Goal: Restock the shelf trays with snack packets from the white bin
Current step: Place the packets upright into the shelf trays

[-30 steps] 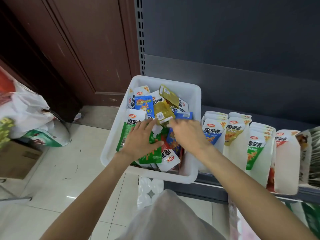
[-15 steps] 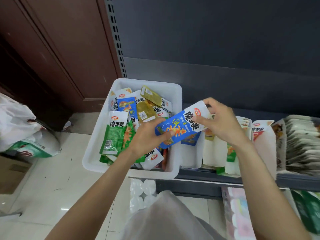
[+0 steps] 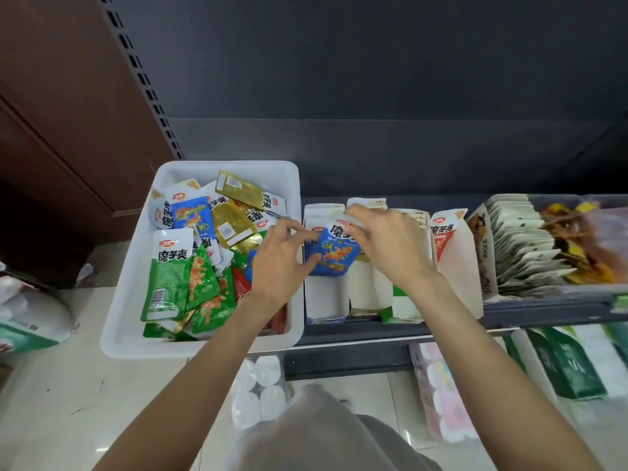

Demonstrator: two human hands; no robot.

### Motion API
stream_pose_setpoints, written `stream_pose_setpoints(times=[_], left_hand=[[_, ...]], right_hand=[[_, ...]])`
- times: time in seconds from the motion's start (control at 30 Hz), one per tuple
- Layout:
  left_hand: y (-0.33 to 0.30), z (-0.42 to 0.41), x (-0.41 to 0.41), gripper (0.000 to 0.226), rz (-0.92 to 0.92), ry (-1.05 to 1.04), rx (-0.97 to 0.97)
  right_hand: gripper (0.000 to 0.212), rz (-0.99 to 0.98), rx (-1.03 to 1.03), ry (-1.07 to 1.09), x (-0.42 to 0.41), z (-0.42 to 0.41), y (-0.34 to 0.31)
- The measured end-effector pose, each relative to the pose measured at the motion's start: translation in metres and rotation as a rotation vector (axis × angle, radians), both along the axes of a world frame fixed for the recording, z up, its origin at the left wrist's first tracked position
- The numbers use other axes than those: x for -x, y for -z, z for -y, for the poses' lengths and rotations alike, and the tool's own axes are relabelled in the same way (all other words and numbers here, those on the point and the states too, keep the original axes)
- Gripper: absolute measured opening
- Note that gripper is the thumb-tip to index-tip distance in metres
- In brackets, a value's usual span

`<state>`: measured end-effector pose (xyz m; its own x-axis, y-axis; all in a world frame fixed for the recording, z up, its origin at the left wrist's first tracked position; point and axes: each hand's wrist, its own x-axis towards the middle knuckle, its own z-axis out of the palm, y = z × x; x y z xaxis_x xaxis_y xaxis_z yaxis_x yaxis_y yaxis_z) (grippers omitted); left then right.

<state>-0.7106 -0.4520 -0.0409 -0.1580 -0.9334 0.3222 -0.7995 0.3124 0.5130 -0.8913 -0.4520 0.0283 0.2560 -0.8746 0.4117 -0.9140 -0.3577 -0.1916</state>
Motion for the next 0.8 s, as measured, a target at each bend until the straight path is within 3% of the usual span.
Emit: stream_pose_setpoints(times=[0.13, 0.3, 0.37, 0.57, 0.67, 0.8], left_hand=[[0.001, 0.003, -0.004, 0.023, -0.091, -0.01, -0.063], [0.003, 0.012, -0.007, 0.015, -0.079, -0.048, -0.011], [0.001, 0.016, -0.009, 0.014, -0.077, -0.045, -0.008], [-0.021, 0.014, -0.041, 0.02, -0.29, -0.168, 0.057], [-0.02, -0.004, -0.074, 0.02, -0.182, -0.161, 0.067], [-0.006, -0.03, -0.117, 0.033, 0.061, -0.124, -0.049]], right_hand=[[0.009, -0.171, -0.05, -0.09, -0.018, 0.009, 0.021], [0.034, -0.212, -0.008, -0.099, -0.029, 0.017, 0.045], [0.034, -0.123, 0.021, -0.057, -0.026, 0.019, 0.048], [0.016, 0.491, 0.065, 0.185, -0.015, -0.015, 0.026], [0.013, 0.442, -0.042, -0.03, -0.034, -0.028, 0.023], [0.015, 0.214, -0.287, -0.296, -0.082, -0.029, 0.027]])
